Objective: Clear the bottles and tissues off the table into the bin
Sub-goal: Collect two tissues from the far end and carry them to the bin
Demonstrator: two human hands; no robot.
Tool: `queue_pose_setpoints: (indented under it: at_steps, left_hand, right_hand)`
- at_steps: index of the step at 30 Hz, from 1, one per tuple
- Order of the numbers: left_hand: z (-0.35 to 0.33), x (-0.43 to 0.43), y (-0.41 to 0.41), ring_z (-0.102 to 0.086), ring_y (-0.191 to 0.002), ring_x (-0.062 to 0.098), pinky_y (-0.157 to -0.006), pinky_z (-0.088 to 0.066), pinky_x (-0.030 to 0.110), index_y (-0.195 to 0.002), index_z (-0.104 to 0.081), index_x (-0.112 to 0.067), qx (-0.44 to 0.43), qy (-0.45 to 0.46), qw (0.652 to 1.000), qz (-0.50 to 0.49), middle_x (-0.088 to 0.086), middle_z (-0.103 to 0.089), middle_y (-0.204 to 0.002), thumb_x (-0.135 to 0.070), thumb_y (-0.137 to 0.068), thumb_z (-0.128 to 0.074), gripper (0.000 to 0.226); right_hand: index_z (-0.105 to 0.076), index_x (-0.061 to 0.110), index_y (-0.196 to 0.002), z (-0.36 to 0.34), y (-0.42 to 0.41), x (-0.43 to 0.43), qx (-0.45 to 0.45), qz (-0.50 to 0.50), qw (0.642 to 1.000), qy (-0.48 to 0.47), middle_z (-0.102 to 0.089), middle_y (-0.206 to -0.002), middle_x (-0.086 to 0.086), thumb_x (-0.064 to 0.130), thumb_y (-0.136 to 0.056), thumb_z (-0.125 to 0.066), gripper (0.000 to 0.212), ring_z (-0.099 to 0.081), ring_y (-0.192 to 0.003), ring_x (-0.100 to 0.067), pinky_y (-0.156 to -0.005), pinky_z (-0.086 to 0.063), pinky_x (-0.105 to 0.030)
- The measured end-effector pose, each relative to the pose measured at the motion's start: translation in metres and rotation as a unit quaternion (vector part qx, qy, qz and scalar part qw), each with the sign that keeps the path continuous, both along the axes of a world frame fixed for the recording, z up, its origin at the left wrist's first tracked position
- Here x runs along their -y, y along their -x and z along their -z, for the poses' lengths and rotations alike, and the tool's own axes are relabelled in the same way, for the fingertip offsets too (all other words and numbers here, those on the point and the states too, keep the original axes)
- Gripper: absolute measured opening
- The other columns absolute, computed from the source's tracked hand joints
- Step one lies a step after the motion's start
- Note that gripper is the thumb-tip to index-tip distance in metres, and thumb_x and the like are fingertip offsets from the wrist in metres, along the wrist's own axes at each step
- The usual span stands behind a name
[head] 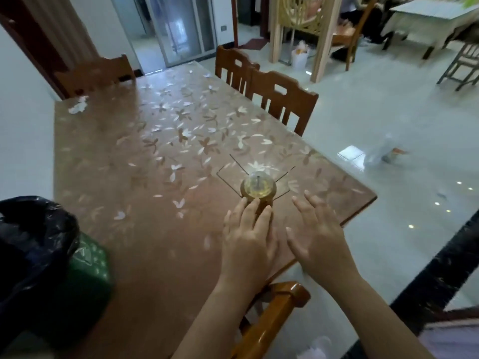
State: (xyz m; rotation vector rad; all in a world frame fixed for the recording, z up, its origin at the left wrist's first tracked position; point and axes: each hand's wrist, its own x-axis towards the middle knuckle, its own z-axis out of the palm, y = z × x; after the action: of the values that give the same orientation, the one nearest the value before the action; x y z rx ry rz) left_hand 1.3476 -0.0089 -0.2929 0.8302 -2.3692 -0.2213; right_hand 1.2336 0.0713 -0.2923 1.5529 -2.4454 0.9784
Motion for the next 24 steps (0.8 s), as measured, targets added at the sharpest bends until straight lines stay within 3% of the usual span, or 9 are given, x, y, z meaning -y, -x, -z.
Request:
queue_pose_setpoints:
  at_steps: [6,12,17,24]
  left_hand:
    - [-0.001,-0.035,0.107,-0.054,-0.116,0.035,-0.093,-0.045,0.054,-0.110,-0.064,-0.006,0.009,0.006,0.998,0.068,0.017,-0.063,-0.117,-0.028,-0.081,-0.045,0.040]
    - [-0.002,-0.072,0.220,-0.052,-0.117,0.034,-0.095,-0.044,0.052,-0.113,-0.061,-0.009,0.021,0.014,0.993,0.116,0.015,-0.062,-0.119,-0.022,-0.078,-0.066,0.039]
    - [-0.002,-0.103,0.286,-0.053,-0.115,0.034,-0.099,-0.039,0.052,-0.111,-0.060,-0.009,0.026,0.001,0.986,0.166,0.015,-0.063,-0.117,-0.028,-0.083,-0.044,0.038]
    - [0.010,-0.116,0.382,-0.057,-0.110,0.036,-0.090,-0.046,0.049,-0.109,-0.063,-0.007,0.026,-0.007,0.973,0.231,0.015,-0.065,-0.112,-0.029,-0.082,-0.044,0.040]
  right_hand:
    - [-0.049,0.008,-0.125,-0.001,0.094,-0.049,0.031,0.070,0.997,0.003,-0.051,-0.128,-0.021,0.038,-0.078,-0.045,0.056,-0.044,-0.117,-0.037,-0.095,-0.032,-0.045]
    - [-0.051,0.007,-0.121,-0.004,0.190,-0.102,0.023,0.134,0.991,0.006,-0.053,-0.124,-0.021,0.040,-0.080,-0.043,0.053,-0.044,-0.116,-0.032,-0.093,-0.036,-0.048]
    - [-0.044,0.011,-0.126,0.001,0.251,-0.139,0.011,0.188,0.982,-0.030,-0.050,-0.127,-0.019,0.038,-0.081,-0.041,0.052,-0.045,-0.118,-0.038,-0.094,-0.037,-0.060]
    - [-0.041,0.013,-0.125,0.011,0.327,-0.163,0.000,0.248,0.967,-0.062,-0.054,-0.124,-0.020,0.038,-0.080,-0.040,0.051,-0.048,-0.115,-0.040,-0.091,-0.038,-0.063]
